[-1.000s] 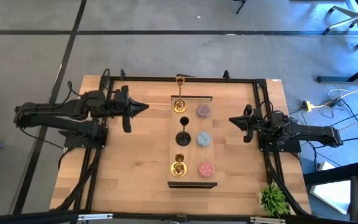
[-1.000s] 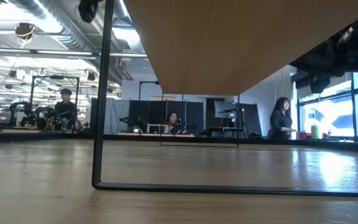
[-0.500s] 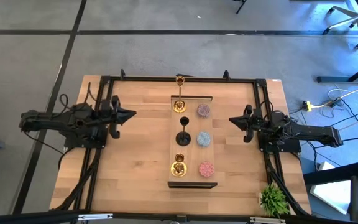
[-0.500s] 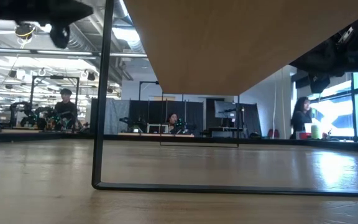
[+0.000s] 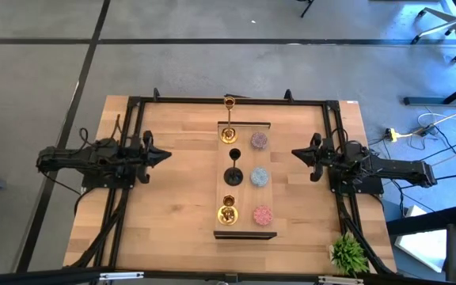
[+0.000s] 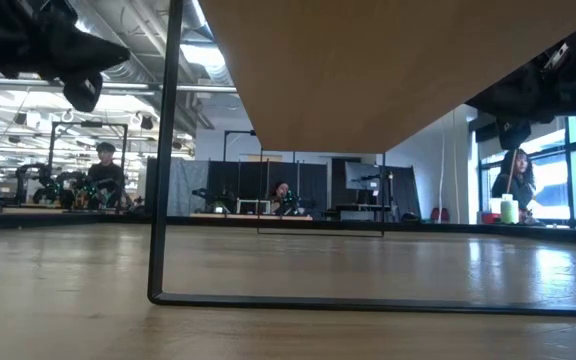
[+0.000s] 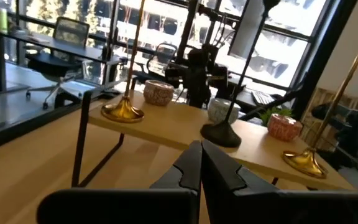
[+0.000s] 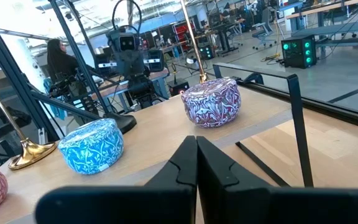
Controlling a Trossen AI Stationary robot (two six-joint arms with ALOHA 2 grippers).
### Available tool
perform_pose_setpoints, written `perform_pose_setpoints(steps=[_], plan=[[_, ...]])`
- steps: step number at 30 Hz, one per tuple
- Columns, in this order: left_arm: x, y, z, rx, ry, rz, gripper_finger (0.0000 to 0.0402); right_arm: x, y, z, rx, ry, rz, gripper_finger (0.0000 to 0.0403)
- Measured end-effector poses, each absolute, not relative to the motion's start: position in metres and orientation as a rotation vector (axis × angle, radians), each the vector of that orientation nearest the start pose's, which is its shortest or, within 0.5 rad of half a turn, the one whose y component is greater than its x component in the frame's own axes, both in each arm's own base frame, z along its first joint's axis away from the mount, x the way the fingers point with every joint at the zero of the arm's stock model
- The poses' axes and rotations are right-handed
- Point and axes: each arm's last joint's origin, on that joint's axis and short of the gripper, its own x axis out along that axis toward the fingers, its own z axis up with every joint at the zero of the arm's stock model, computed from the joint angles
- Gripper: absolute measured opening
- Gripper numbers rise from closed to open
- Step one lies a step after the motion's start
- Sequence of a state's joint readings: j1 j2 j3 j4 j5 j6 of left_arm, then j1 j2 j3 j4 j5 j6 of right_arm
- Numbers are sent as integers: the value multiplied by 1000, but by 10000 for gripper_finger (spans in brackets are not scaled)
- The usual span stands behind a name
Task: Pick & Place candle stick holders
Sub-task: Return to Home Position
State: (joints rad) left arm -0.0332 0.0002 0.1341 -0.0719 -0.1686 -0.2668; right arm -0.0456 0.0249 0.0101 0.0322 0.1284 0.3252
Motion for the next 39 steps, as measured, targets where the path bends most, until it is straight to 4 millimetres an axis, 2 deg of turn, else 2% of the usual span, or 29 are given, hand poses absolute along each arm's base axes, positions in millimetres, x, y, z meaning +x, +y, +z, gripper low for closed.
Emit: perform_pose_setpoints(steps=[11,39], plan=[[95,1,173,-277,-3,122,2,98,-8,168,325,-45,-170,0],[96,1,171,-282,10,114,6,98,-8,168,325,-46,-170,0]])
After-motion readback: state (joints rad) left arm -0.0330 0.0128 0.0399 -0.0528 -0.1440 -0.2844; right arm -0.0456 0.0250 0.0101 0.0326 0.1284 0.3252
